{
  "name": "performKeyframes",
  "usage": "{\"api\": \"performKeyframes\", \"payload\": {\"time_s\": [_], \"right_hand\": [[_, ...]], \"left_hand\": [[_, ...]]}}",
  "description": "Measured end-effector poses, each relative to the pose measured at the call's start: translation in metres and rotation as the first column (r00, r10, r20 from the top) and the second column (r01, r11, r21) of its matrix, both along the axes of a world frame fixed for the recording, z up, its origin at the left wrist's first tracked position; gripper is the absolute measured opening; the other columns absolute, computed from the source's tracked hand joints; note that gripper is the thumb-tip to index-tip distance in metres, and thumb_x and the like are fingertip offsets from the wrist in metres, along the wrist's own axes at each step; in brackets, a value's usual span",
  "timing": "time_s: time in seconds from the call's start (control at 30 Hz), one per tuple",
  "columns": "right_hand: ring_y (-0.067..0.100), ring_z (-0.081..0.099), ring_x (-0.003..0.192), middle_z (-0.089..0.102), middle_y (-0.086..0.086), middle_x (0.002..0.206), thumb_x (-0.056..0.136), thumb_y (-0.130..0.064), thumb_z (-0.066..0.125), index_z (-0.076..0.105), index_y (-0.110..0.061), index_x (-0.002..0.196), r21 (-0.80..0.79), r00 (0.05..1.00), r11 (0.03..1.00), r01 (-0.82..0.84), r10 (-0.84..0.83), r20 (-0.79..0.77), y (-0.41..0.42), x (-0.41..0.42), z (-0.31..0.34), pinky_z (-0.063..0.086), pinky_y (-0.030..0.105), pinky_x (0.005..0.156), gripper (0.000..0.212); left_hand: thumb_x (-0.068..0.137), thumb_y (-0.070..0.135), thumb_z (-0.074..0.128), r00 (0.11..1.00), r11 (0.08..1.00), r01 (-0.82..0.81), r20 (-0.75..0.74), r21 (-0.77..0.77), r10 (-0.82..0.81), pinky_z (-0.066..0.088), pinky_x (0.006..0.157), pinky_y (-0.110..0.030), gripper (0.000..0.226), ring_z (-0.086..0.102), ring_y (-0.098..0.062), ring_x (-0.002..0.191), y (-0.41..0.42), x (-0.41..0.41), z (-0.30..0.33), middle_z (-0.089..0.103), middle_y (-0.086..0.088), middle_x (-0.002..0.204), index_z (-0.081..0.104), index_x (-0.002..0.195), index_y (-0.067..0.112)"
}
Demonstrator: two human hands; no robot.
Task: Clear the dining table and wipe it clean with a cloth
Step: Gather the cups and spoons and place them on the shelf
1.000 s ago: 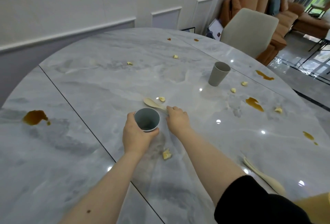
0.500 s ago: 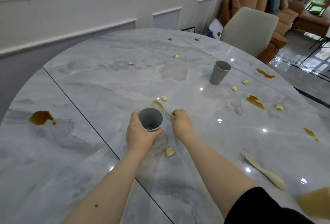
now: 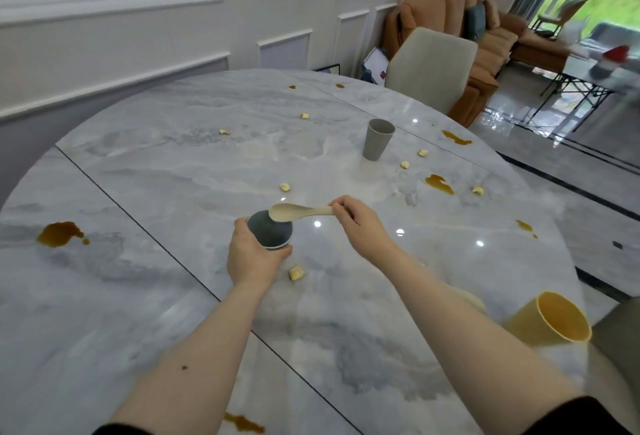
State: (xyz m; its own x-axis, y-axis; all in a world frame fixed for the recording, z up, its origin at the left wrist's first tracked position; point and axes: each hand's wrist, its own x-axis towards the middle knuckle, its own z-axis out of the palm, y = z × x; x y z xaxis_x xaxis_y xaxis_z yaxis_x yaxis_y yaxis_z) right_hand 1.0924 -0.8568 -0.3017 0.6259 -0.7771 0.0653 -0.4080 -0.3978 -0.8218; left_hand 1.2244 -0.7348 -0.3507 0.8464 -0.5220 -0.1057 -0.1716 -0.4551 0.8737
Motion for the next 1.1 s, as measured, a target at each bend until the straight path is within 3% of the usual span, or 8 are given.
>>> {"api": "performKeyframes", "payload": {"time_s": [0.23, 0.43, 0.53, 0.6, 0.7, 0.83, 1.03, 1.1], "right_hand": [[0.010, 0.045, 0.068, 0.046, -0.008, 0.073, 0.097, -0.019, 0.048, 0.065, -0.007, 0.099, -0.106, 0.990, 0.993, -0.049, 0.035, -0.135, 0.029, -0.032, 0.025, 0.036, 0.016, 0.062, 0.021], [0.005, 0.048, 0.067, 0.054, -0.010, 0.075, 0.095, -0.023, 0.052, 0.064, -0.012, 0.100, -0.075, 0.984, 0.991, 0.109, -0.118, -0.130, 0.052, -0.072, 0.036, 0.037, 0.016, 0.061, 0.017], [0.009, 0.053, 0.070, 0.061, 0.000, 0.082, 0.095, -0.028, 0.051, 0.064, -0.013, 0.103, -0.002, 0.976, 0.979, 0.206, -0.206, -0.072, 0.058, -0.100, 0.039, 0.045, 0.020, 0.064, 0.021], [0.014, 0.056, 0.074, 0.063, 0.005, 0.086, 0.096, -0.030, 0.049, 0.063, -0.012, 0.104, 0.067, 0.959, 0.956, 0.284, -0.283, -0.027, 0.059, -0.121, 0.039, 0.050, 0.030, 0.073, 0.024], [0.014, 0.057, 0.076, 0.061, 0.001, 0.083, 0.097, -0.025, 0.048, 0.063, -0.009, 0.105, 0.066, 0.923, 0.920, 0.385, -0.384, -0.031, 0.050, -0.155, 0.034, 0.050, 0.030, 0.075, 0.023], [0.014, 0.053, 0.070, 0.056, -0.002, 0.074, 0.093, -0.015, 0.051, 0.064, -0.009, 0.101, -0.012, 0.872, 0.885, 0.465, -0.461, -0.164, 0.029, -0.196, 0.016, 0.041, 0.020, 0.059, 0.016], [0.027, 0.056, 0.104, 0.058, 0.009, 0.111, 0.090, -0.010, 0.051, 0.061, -0.010, 0.110, -0.033, 0.820, 0.924, 0.380, -0.353, -0.451, -0.015, -0.220, -0.032, 0.046, 0.034, 0.091, 0.023], [0.028, 0.053, 0.111, 0.054, 0.009, 0.119, 0.090, -0.011, 0.051, 0.059, -0.012, 0.114, -0.079, 0.789, 0.950, 0.303, -0.297, -0.538, -0.026, -0.221, -0.046, 0.043, 0.035, 0.094, 0.025]], "left_hand": [[0.056, 0.030, 0.087, 0.988, 0.991, 0.131, 0.086, 0.003, -0.130, 0.044, 0.068, -0.029, 0.074, 0.059, -0.023, 0.098, 0.007, -0.045, 0.020, 0.061, 0.001, 0.112, 0.043, 0.115, 0.021], [0.054, 0.034, 0.087, 0.962, 0.966, 0.256, 0.103, -0.016, -0.254, 0.046, 0.066, -0.029, 0.074, 0.059, -0.021, 0.093, 0.016, -0.088, 0.034, 0.062, 0.004, 0.108, 0.043, 0.113, 0.024], [0.053, 0.035, 0.087, 0.949, 0.951, 0.307, 0.086, -0.024, -0.304, 0.052, 0.070, -0.035, 0.073, 0.060, -0.022, 0.093, 0.018, -0.109, 0.035, 0.062, 0.003, 0.107, 0.042, 0.111, 0.026], [0.055, 0.034, 0.087, 0.942, 0.943, 0.331, 0.074, -0.032, -0.328, 0.050, 0.070, -0.033, 0.073, 0.059, -0.022, 0.094, 0.018, -0.125, 0.034, 0.061, 0.002, 0.108, 0.042, 0.112, 0.025], [0.058, 0.035, 0.086, 0.939, 0.940, 0.340, 0.067, -0.025, -0.337, 0.043, 0.068, -0.029, 0.073, 0.059, -0.024, 0.097, 0.014, -0.148, 0.037, 0.061, -0.001, 0.112, 0.042, 0.114, 0.022], [0.059, 0.035, 0.085, 0.932, 0.933, 0.359, 0.065, -0.011, -0.357, 0.041, 0.068, -0.028, 0.074, 0.058, -0.025, 0.099, -0.001, -0.173, 0.037, 0.059, -0.003, 0.115, 0.043, 0.118, 0.019], [0.058, 0.031, 0.085, 0.954, 0.954, 0.300, 0.022, -0.024, -0.299, 0.046, 0.077, -0.030, 0.076, 0.058, -0.025, 0.102, -0.043, -0.210, 0.016, 0.059, -0.002, 0.116, 0.043, 0.120, 0.019], [0.057, 0.031, 0.086, 0.964, 0.964, 0.265, 0.016, -0.027, -0.264, 0.046, 0.076, -0.030, 0.075, 0.059, -0.025, 0.102, -0.056, -0.216, 0.007, 0.060, -0.002, 0.115, 0.044, 0.118, 0.018]]}}
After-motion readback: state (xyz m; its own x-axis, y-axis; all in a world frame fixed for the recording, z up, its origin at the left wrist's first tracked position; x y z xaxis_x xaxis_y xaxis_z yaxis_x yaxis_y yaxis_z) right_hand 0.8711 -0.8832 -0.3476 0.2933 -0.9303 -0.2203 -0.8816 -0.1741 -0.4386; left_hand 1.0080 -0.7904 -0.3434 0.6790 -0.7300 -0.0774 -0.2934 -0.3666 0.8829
